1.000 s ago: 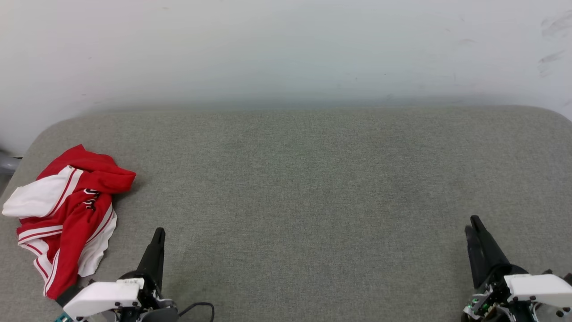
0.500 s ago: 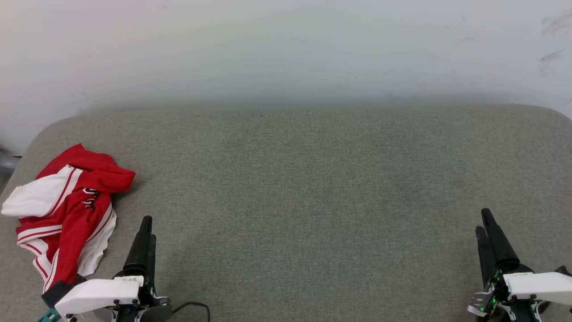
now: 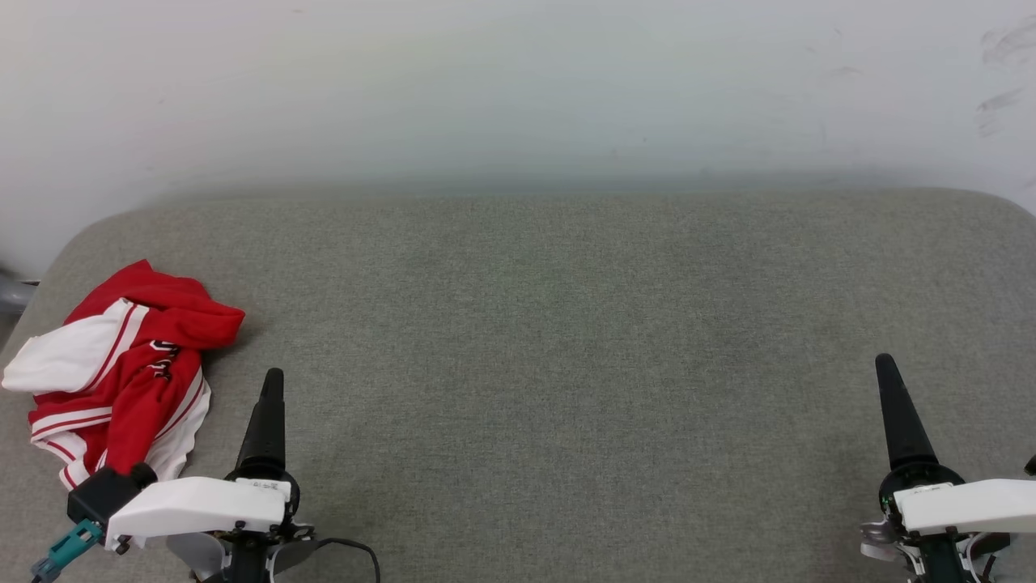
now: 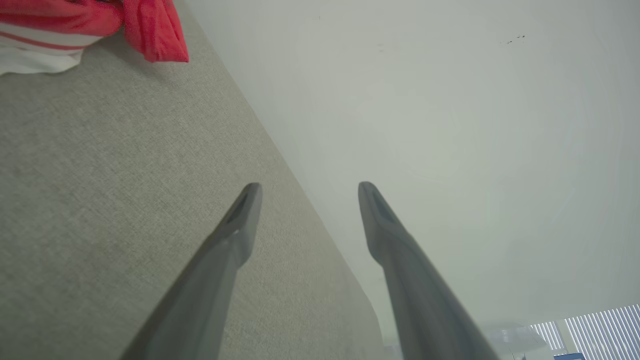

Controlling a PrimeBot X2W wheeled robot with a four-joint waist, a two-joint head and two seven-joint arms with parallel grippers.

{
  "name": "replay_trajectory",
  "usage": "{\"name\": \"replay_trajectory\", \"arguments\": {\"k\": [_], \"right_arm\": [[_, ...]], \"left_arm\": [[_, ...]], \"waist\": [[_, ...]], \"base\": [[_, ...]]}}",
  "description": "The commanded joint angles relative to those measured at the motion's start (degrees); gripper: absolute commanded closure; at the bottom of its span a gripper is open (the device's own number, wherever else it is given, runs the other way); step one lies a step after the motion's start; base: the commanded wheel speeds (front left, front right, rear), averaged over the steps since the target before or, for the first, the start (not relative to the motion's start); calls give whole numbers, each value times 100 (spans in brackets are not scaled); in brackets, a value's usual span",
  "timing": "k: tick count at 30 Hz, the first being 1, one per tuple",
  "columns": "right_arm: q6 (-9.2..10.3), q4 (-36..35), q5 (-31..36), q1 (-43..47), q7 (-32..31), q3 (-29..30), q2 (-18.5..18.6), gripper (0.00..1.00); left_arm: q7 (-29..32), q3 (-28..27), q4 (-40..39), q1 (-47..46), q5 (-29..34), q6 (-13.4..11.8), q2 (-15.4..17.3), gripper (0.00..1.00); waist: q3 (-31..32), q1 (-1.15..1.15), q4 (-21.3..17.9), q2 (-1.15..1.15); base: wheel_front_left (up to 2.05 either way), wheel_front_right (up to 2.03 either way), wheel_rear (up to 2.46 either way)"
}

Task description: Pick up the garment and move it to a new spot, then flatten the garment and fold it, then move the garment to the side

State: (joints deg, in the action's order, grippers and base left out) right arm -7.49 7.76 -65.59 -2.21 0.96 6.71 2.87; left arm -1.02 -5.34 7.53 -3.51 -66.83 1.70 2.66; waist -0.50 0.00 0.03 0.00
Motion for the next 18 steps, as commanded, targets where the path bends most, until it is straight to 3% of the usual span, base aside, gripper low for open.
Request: {"name": "replay_trajectory", "arguments": {"k": [1, 18], "right_arm": [[-1, -168, 220, -52, 49, -20, 5, 0], [-1, -706, 2262, 143, 393, -287, 5, 0]], "left_arm": [[-55, 45, -145, -34, 218, -49, 16, 0], [-397, 389, -395, 79, 2142, -485, 19, 0]], "waist": [[1, 0, 1, 0], [-2, 0, 21, 0]], "base": [[0, 0, 0], [0, 0, 0]]}}
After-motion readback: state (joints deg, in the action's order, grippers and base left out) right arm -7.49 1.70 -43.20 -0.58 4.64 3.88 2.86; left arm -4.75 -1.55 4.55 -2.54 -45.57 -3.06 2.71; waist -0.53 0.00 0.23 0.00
